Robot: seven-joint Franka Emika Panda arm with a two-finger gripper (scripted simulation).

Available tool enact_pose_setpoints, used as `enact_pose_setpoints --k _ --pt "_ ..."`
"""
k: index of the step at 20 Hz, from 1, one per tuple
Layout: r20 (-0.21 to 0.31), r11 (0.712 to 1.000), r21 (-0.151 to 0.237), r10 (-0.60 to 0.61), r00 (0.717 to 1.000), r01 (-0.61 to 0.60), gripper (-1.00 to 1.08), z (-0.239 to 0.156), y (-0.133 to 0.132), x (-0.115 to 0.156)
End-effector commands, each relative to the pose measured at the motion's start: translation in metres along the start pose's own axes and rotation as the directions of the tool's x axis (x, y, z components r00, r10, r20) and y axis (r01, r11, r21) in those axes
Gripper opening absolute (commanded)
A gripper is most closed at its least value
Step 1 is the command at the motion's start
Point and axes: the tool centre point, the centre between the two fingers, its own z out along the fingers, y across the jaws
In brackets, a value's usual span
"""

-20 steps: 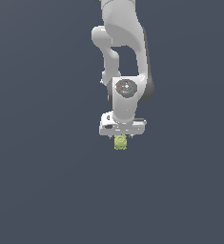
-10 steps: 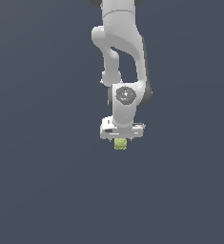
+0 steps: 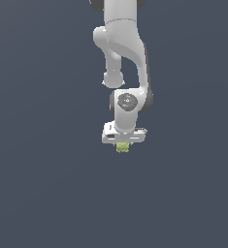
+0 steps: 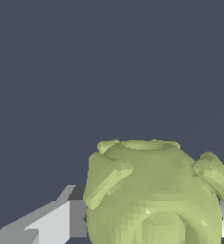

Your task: Pick up the object and move it to a goal position.

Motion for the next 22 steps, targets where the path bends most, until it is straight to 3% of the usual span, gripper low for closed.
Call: enact_pose_setpoints --k 1,13,22 --pt "0.0 1.0 0.0 0.0 1.0 0.0 -1.0 0.001 0.0 0.0" --pt "-0.001 1.0 0.0 0.0 1.0 0.0 -1.0 -0.004 0.005 -0.003" --pt "-0.001 1.0 0.0 0.0 1.0 0.0 -1.0 -0.03 0.039 -0.03"
